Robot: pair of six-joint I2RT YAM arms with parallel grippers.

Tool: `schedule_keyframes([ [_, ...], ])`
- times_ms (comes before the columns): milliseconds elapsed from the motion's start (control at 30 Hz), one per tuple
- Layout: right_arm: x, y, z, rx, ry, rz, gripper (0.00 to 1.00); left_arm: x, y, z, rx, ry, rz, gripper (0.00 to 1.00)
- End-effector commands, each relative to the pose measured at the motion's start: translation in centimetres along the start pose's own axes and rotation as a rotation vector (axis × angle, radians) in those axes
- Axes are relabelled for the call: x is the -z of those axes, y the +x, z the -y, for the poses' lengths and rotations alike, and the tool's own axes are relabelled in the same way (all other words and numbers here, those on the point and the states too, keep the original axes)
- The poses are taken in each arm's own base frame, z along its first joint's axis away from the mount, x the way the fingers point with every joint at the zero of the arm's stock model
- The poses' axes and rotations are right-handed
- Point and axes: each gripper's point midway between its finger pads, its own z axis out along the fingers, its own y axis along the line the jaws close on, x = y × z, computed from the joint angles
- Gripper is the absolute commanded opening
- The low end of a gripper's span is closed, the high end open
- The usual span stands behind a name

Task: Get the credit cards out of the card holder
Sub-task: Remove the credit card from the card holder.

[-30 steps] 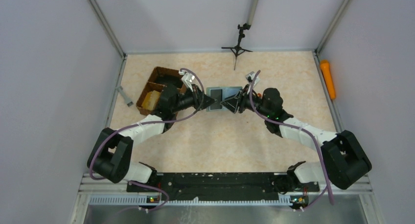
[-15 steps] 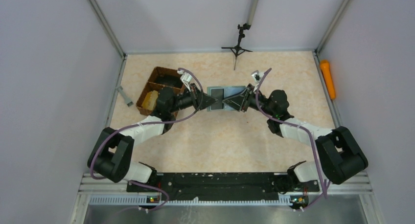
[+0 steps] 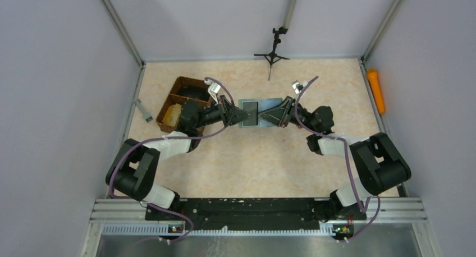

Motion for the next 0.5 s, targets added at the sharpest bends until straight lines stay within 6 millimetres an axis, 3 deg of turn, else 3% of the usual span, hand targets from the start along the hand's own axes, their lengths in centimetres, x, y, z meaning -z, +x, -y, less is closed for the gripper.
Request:
schedule_keyframes([
  [0,-0.4,-0.1,-0.2,0.007,-0.001,-0.006,0.37,-0.7,-0.6,3.8,-0.072,0.159,-0.021,0.13],
  [133,0.1,-0.4,3.0,-0.005,0.156,0.007,0.41,-0.7,-0.6,3.5,-0.064,0.148,-0.018,0.08],
  [200,0.3,-0.3,3.8,-0.009,0.188,0.007,0.41,-0.7,-0.7,3.5,-0.061,0.147,-0.015,0.02],
  [300,0.4,-0.1,4.8,-0.018,0.231,-0.005,0.42,-0.7,-0.7,3.7,-0.054,0.157,-0.012,0.0],
  [467,0.0,0.3,4.3,-0.031,0.18,-0.029,0.42,-0.9,-0.7,3.6,-0.034,0.176,-0.016,0.0],
])
